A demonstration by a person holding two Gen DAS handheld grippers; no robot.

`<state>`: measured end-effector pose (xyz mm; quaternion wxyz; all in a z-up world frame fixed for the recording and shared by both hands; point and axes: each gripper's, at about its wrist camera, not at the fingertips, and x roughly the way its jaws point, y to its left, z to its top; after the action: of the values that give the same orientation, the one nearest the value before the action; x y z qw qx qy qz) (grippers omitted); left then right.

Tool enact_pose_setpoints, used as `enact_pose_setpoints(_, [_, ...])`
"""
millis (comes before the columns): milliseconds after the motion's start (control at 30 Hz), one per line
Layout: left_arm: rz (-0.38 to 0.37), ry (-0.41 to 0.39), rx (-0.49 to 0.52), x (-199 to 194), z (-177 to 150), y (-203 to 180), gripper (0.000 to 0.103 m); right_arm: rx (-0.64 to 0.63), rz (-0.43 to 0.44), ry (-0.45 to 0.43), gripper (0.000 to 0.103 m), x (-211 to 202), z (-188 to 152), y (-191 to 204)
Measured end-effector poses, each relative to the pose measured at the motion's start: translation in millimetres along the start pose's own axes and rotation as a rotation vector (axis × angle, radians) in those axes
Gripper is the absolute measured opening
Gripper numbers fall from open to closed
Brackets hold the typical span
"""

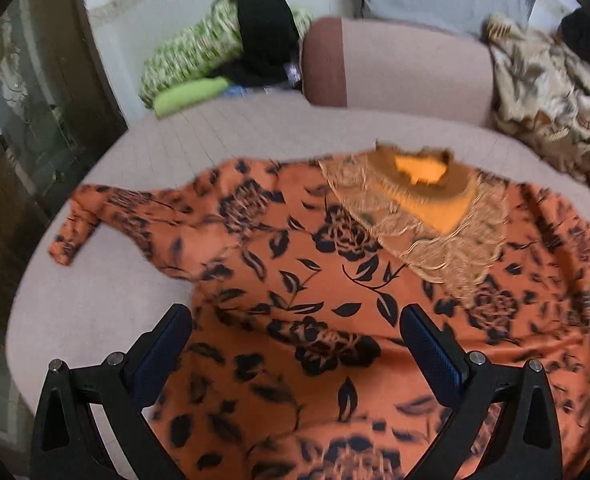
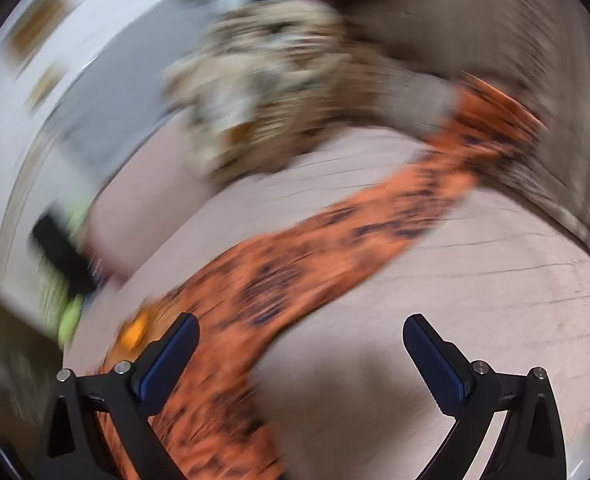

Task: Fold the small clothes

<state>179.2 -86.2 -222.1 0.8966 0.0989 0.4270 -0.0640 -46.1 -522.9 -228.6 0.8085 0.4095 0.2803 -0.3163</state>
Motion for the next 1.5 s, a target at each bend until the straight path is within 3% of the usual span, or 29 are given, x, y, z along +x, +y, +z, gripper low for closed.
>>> enact_pose_setpoints(133, [-0.011,0.072,-0.008,42.3,1.9,-10.8,0.103,0.252,0.031,0.003,0.103,34.6,37.7,-74.0])
enact_pose_setpoints(233, [0.004,0.098,0.017,66.1,2.0,-13.1,0.103,0.388,0.054,-0.051,0.096,51.8,56.4,-105.0])
enact_pose_setpoints(367, [-0.037,0.090,0.003,79.6,-7.9,-12.4,0.103,0.422,0.050,-0.122,0.089,67.2,84.4,-111.3])
enact_pose_setpoints(433, [-0.029,0.097,0.003,81.8,-7.4,-13.8,0.103,0.459,0.029,-0.141,0.078,75.8,94.1,-112.9])
enact_pose_setpoints(467, [-0.024,0.094,0.008,82.8,-8.4,-14.8,0.103,0.489,0.014,-0.151,0.061,81.1,98.2,-116.1])
enact_pose_setpoints(500, [-0.018,0.094,0.009,84.4,-8.3,-14.4,0.103,0.512,-0.005,-0.139,0.032,83.9,99.0,-119.3])
enact_pose_setpoints(567, [-0.027,0.102,0.004,81.9,-7.9,-13.5,0.103,0.558,-0.056,-0.118,0.015,88.3,98.3,-122.5])
enact_pose_setpoints(667, [-0.023,0.114,0.015,83.4,-6.6,-12.1,0.103,0.456,-0.040,-0.160,0.009,68.8,93.6,-94.6])
enact_pose_setpoints(800, [-0.061,0.161,0.028,84.2,4.5,1.5,0.103,0.203,0.069,-0.142,0.009,45.8,86.8,-6.7])
enact_pose_setpoints(867, [-0.098,0.115,-0.048,69.9,13.2,17.6,0.103,0.092,0.166,-0.096,0.009,38.9,72.8,54.1])
enact_pose_setpoints(933, [-0.073,0.024,-0.131,50.3,23.8,42.0,0.103,-0.001,0.237,-0.060,0.009,36.0,55.5,107.6])
enact_pose_setpoints(1067, [0.108,-0.160,-0.271,21.5,35.5,102.0,0.103,-0.227,0.346,0.043,0.009,43.8,-14.0,231.0])
enact_pose_setpoints(1200, [0.194,-0.123,-0.403,28.7,34.0,156.2,0.103,-0.425,0.363,0.205,0.009,77.1,-114.4,316.7])
enact_pose_setpoints(1367, [0.142,-0.046,-0.629,39.2,20.5,199.9,0.103,-0.676,0.314,0.495,0.015,122.2,-251.4,356.5])
enact_pose_setpoints(1400, [0.124,-0.036,-0.656,45.7,23.5,202.3,0.103,-0.717,0.304,0.517,0.023,125.7,-269.3,355.5])
enact_pose_setpoints(1467, [0.115,-0.030,-0.663,46.7,22.8,205.2,0.103,-0.737,0.335,0.476,0.032,122.7,-273.2,347.4])
enact_pose_setpoints(1500, [0.113,-0.030,-0.655,45.9,24.6,202.3,0.103,-0.728,0.367,0.484,0.046,120.0,-270.1,343.1])
